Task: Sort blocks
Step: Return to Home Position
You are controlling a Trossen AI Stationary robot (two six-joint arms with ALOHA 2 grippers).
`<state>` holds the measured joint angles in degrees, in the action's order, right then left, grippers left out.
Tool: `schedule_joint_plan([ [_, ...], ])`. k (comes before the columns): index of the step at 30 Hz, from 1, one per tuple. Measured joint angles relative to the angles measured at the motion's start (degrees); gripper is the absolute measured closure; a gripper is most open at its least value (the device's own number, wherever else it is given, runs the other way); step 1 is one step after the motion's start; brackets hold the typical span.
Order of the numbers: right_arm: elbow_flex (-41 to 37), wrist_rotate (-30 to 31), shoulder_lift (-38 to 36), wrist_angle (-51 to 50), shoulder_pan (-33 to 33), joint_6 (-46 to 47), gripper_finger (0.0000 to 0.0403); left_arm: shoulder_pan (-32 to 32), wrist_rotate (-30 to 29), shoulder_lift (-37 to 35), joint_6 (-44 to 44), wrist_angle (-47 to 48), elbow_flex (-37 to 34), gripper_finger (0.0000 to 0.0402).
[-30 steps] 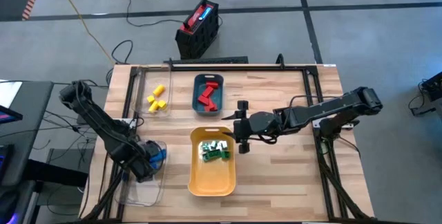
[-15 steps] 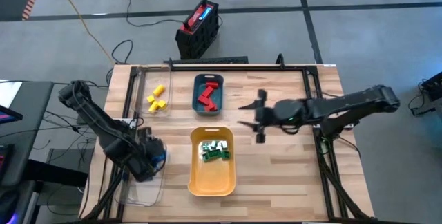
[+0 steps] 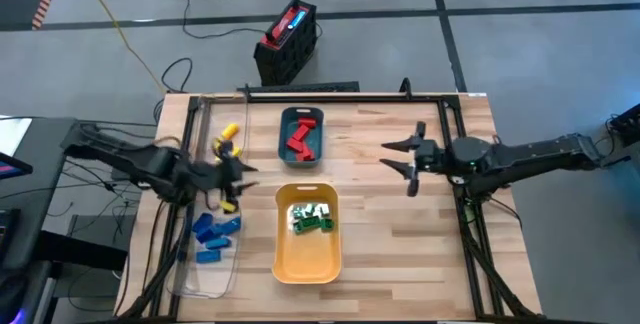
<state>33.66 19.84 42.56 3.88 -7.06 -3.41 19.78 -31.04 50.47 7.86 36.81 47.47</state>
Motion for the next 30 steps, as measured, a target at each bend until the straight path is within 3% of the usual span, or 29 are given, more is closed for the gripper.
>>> schedule_joint_plan([
  [4,-4.36,-0.09,-4.35,3.76,0.92,-0.77,0.0225,-5.43,2.53,-12.15,-0.39,-7.27,-9.06,0.0262],
  [9,-11.14,-0.49,-8.45,9.42,5.09,-0.95,0.0242,-8.59,4.13,-24.91,0.23,-22.84,-23.46,0.0275],
  [12,-14.93,-4.47,-11.12,13.96,8.73,-0.95,0.0255,-9.33,3.92,-29.92,0.25,-26.87,-28.45,0.0284],
  [16,-18.69,-11.63,-14.16,16.85,14.29,0.32,0.0272,-10.05,2.41,-33.31,-0.68,-28.56,-32.74,0.0301],
  [25,-26.31,-23.04,-17.83,21.75,27.42,3.79,0.0292,-12.36,2.59,-34.76,-3.94,-45.15,-43.17,0.0335],
  [30,-31.94,-27.74,-18.79,30.8,32.35,6.1,0.0292,-13.74,3.06,-34.76,-5.05,-44.88,-44.12,0.0346],
])
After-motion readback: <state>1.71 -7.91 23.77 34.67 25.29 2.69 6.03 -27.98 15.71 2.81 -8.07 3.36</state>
